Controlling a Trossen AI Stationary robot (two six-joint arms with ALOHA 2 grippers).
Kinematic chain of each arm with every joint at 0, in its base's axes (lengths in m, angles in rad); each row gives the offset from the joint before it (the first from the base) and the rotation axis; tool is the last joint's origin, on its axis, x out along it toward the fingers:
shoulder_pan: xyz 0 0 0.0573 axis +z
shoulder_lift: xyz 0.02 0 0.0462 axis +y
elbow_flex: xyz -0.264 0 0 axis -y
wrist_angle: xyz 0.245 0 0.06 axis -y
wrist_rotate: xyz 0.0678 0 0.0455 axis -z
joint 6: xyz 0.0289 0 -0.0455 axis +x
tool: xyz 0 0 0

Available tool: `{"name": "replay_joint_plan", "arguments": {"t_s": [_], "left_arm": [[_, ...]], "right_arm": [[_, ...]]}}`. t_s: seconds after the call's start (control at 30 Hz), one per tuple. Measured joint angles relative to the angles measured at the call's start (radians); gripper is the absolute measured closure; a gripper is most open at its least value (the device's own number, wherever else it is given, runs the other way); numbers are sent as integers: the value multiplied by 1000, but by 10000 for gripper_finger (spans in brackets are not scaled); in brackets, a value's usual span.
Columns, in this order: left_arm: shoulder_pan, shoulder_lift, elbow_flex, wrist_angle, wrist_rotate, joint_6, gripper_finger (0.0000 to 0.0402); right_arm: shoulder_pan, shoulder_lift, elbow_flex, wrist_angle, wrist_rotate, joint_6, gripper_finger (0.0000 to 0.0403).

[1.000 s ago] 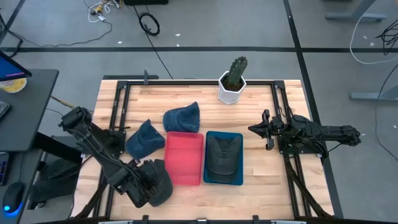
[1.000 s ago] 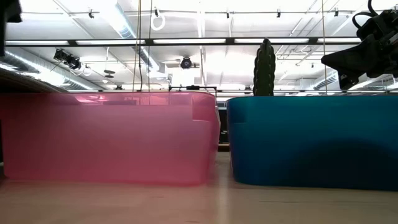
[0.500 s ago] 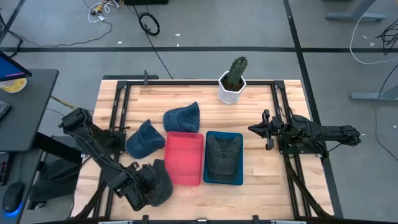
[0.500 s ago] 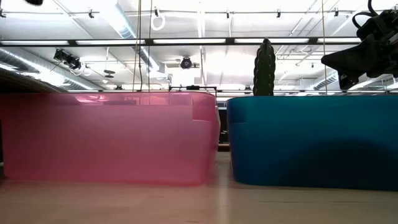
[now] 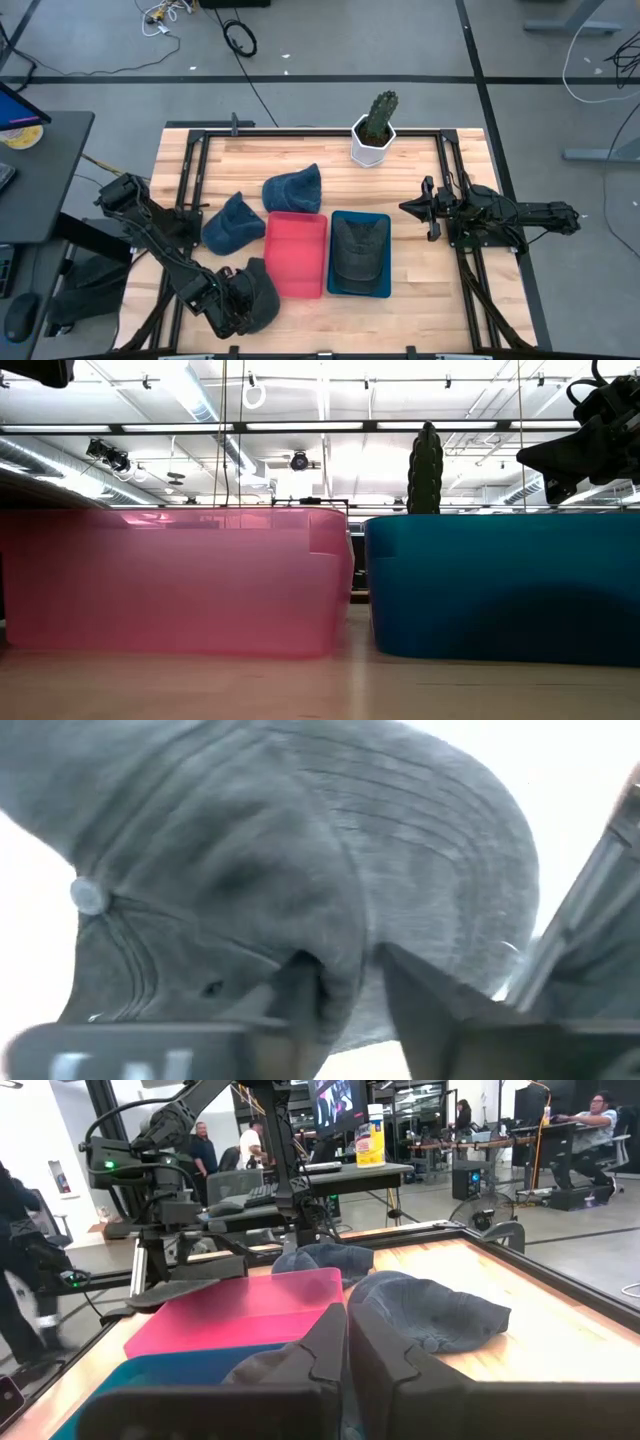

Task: Pick & Place hat
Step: Put the black cap in the blue bin

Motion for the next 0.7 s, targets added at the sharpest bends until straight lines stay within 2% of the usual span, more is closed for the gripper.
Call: {"name": "replay_joint_plan", "arguments": {"t_s": [0.07,0.13,0.33,0.5,0.7], "left_arm": [[0,0,0,32,20,21,360],[0,0,0,75,54,32,386],[-5,-17,4,121,86,66,395],[-5,-37,90,93,61,146,397],[26,-37,250,-153,47,250,397]], "right_arm": [[0,0,0,0,0,0,382],[0,0,0,0,0,0,382],[0,0,0,0,0,0,382],[0,0,0,0,0,0,382],[0,0,0,0,0,0,382]]}}
